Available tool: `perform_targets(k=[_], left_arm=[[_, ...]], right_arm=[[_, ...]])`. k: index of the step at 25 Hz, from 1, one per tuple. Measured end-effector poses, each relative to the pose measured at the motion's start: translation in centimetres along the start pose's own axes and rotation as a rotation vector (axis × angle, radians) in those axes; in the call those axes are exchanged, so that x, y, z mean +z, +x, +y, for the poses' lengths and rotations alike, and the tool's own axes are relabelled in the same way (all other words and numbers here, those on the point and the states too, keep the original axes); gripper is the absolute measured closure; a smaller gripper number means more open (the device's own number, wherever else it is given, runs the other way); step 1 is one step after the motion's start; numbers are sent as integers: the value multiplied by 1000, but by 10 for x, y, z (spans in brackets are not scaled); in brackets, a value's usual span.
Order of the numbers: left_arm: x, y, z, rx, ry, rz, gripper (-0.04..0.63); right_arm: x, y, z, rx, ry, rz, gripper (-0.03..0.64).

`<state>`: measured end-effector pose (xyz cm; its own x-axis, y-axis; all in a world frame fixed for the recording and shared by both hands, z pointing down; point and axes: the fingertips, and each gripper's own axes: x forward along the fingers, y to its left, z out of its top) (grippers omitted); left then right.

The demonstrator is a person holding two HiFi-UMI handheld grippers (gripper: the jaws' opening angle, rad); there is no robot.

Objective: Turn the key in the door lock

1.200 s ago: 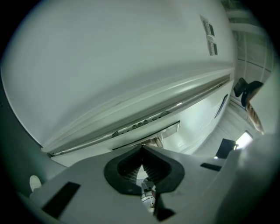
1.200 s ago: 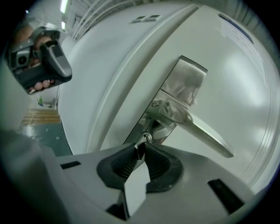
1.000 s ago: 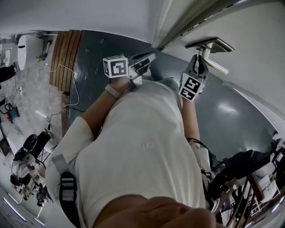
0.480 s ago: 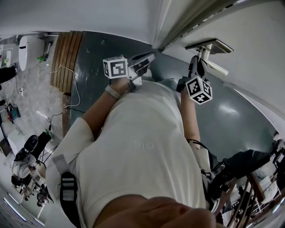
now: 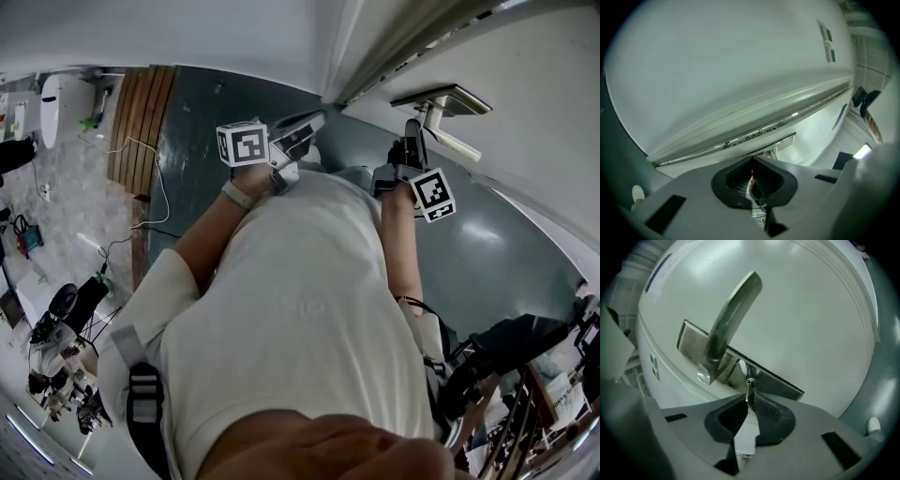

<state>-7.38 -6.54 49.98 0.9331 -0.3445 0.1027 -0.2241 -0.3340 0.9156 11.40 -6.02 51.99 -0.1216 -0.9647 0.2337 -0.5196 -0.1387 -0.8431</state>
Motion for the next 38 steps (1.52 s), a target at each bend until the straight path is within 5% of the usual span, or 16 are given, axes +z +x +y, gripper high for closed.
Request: perform_targets(k=[9, 14, 31, 35, 38], left_arm=[[-2, -2, -3, -9, -31, 0, 589], [-3, -3, -2, -4, -34, 1, 589], [-5, 1, -1, -12, -39, 2, 589], [-7, 5, 0, -22, -48, 8, 589], [-6, 6, 2, -27, -59, 5, 589]], right_arm=[[-3, -3, -9, 172, 684, -68, 577], [-4, -3, -12, 237, 866, -89, 577], [-4, -3, -17, 200, 830, -83, 574], [-1, -22, -31, 90, 734, -54, 548], [8, -41, -42, 14, 532, -42, 540]])
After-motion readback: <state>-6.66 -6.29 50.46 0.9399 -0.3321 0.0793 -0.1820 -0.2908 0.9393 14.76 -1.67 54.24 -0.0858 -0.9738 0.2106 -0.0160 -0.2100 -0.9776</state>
